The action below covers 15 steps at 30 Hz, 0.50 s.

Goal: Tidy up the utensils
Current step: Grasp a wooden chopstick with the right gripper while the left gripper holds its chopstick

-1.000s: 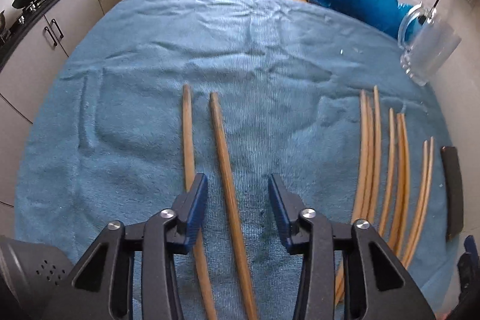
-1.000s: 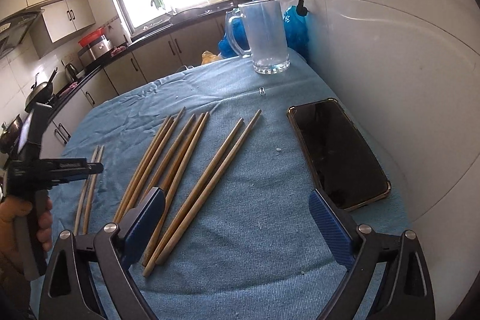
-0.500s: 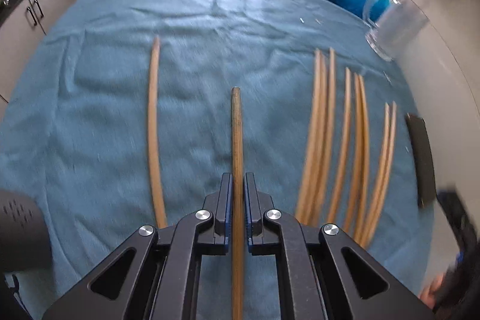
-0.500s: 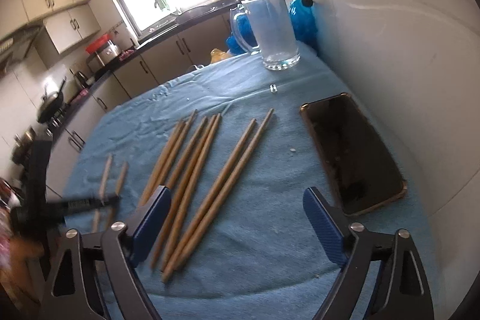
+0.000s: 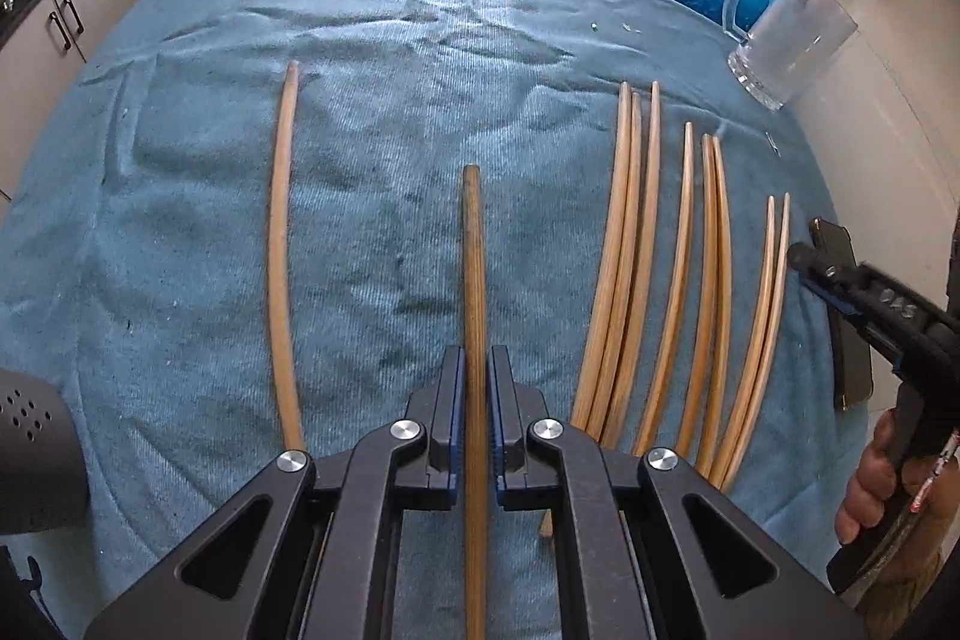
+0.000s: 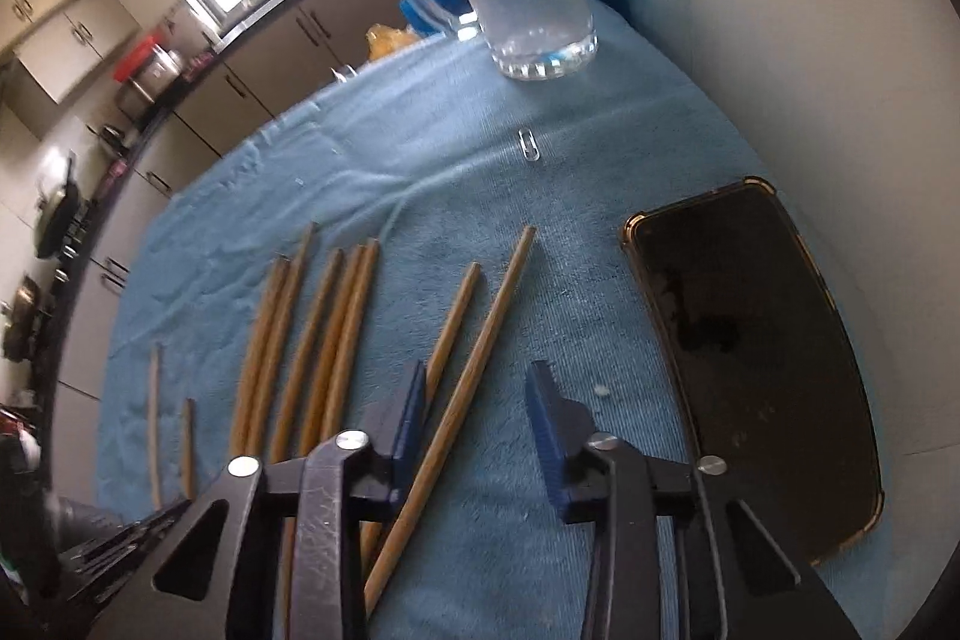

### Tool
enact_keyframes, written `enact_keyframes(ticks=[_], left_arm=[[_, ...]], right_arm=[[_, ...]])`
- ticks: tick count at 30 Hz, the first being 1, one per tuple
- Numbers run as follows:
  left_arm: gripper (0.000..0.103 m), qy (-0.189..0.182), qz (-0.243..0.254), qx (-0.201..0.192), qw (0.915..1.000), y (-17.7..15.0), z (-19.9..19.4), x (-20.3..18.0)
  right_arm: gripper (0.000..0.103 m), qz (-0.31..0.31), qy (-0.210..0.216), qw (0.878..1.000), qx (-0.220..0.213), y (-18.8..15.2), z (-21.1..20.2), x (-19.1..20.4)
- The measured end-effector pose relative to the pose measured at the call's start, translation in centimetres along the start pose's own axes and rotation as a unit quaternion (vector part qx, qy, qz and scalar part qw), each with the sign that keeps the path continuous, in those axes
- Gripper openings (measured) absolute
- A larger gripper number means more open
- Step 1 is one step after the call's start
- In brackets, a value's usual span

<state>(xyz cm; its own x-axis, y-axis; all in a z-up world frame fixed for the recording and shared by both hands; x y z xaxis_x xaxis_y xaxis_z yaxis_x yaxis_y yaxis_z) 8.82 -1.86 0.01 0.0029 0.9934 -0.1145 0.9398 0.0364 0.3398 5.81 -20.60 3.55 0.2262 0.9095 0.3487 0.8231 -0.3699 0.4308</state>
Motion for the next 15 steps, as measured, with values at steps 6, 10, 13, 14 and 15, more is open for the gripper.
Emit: enact_keyframes(ticks=[6, 10, 13, 14, 15], left_arm=[[0.007, 0.004, -0.016, 0.003, 0.9999, 0.7, 0.3, 0.0], [0.007, 0.006, -0.020, 0.000, 0.9998, 1.2, 0.4, -0.1], [0.007, -0.005, -0.034, -0.002, 0.9994, 1.4, 0.6, 0.1], [0.007, -0.009, -0.035, -0.003, 0.9993, 1.5, 0.7, 0.2], [0.007, -0.014, -0.032, -0.003, 0.9994, 1.5, 0.7, 0.1]], right_arm=[[0.025, -0.023, -0.058, 0.998, 0.023, 1.2, 1.5, 0.8], [0.025, -0.040, -0.097, 0.994, 0.041, 2.2, 2.4, 1.6], [0.025, -0.046, -0.117, 0.990, 0.058, 3.1, 3.0, 2.0], [0.024, -0.048, -0.120, 0.990, 0.064, 3.3, 3.2, 2.1], [0.014, -0.051, -0.122, 0.989, 0.066, 3.4, 3.3, 2.2]])
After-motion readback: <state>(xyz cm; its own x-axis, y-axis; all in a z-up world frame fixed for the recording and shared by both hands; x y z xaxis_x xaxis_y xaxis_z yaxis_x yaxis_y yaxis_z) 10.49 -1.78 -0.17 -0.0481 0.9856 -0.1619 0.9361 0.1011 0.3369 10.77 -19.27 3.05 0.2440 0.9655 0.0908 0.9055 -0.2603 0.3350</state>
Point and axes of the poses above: each gripper's, at about its wrist camera, not at the fingertips, and z roughly the way its jaws point, x to its left, y to its top, the point moved 2 cm from there along z, roughly the way its jaws point, and after that the axes turned 4 degrees about y, right-handed, at the moved point
